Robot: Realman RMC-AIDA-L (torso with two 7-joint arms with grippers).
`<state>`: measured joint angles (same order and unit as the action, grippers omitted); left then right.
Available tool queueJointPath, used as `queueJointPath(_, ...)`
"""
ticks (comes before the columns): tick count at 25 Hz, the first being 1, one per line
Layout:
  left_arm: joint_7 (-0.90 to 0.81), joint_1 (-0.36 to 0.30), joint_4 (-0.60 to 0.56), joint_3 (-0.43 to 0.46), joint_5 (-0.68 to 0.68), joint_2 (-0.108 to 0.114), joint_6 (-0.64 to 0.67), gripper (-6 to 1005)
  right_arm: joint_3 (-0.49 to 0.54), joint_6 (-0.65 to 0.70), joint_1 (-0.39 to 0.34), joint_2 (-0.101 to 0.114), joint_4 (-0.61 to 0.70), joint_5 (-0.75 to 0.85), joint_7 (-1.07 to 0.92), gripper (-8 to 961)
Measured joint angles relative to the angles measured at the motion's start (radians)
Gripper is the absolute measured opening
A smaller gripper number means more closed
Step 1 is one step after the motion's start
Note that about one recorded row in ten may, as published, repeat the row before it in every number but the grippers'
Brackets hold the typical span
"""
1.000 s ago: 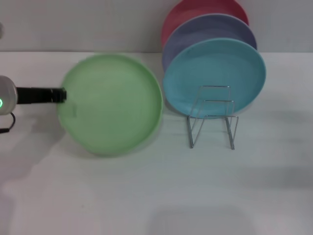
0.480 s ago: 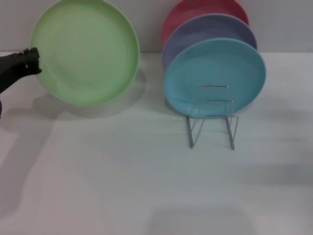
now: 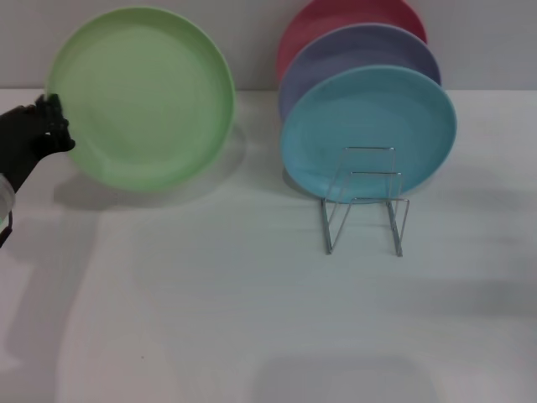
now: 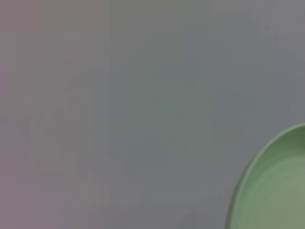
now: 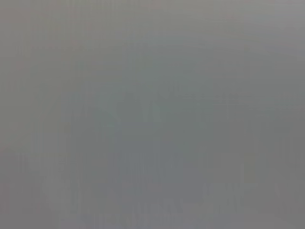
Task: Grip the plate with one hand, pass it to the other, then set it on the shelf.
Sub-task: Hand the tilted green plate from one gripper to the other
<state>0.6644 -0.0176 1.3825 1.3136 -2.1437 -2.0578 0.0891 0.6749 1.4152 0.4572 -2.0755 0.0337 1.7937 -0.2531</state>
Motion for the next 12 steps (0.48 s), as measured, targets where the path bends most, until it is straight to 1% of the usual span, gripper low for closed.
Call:
queueJointPath(1,-0.001,-0.009,-0.008,-0.026,-0.002,0.0,0.057,34,0.0,-0.003,0.0,0.0,0.0,0.0,0.0,755)
queueJointPath(2,-0.009,-0.018,-0.032,-0.075,-0.014,0.001,0.162,34,0.0,-0.007,0.002,0.0,0.0,0.0,0.0,755)
queueJointPath(3,-0.009,-0.018,-0.032,-0.075,-0.014,0.001,0.162,34,0.0,-0.007,0.002,0.0,0.0,0.0,0.0,755)
queueJointPath(5,-0.031,-0.021,-0.062,-0.118,-0.038,0.001,0.257,34,0.0,-0.011,0.006,0.001,0.002,0.0,0.0,756)
queueJointPath(6,-0.073,-0.018,-0.097,-0.157,-0.074,0.001,0.341,34,0.0,-0.011,0.007,0.001,0.003,0.0,0.0,756)
queueJointPath(7,-0.149,-0.012,-0.148,-0.202,-0.134,0.001,0.447,34,0.0,-0.011,0.011,0.001,0.004,0.001,0.0,756)
queueJointPath(8,-0.149,-0.012,-0.148,-0.202,-0.134,0.001,0.447,34,0.0,-0.011,0.011,0.001,0.004,0.001,0.0,756)
queueJointPath(9,-0.218,-0.006,-0.191,-0.23,-0.189,0.001,0.531,34,0.0,-0.011,0.012,0.002,0.005,0.001,0.0,756)
queueJointPath(10,-0.269,-0.001,-0.223,-0.246,-0.224,0.001,0.588,34,0.0,-0.011,0.014,0.002,0.006,0.002,0.0,756)
queueJointPath(11,-0.337,0.009,-0.272,-0.262,-0.276,0.001,0.66,34,0.0,-0.011,0.015,0.002,0.007,0.002,0.0,756)
queueJointPath(12,-0.47,0.025,-0.359,-0.28,-0.364,0.001,0.77,33,0.0,-0.011,0.016,0.003,0.008,0.003,0.0,756)
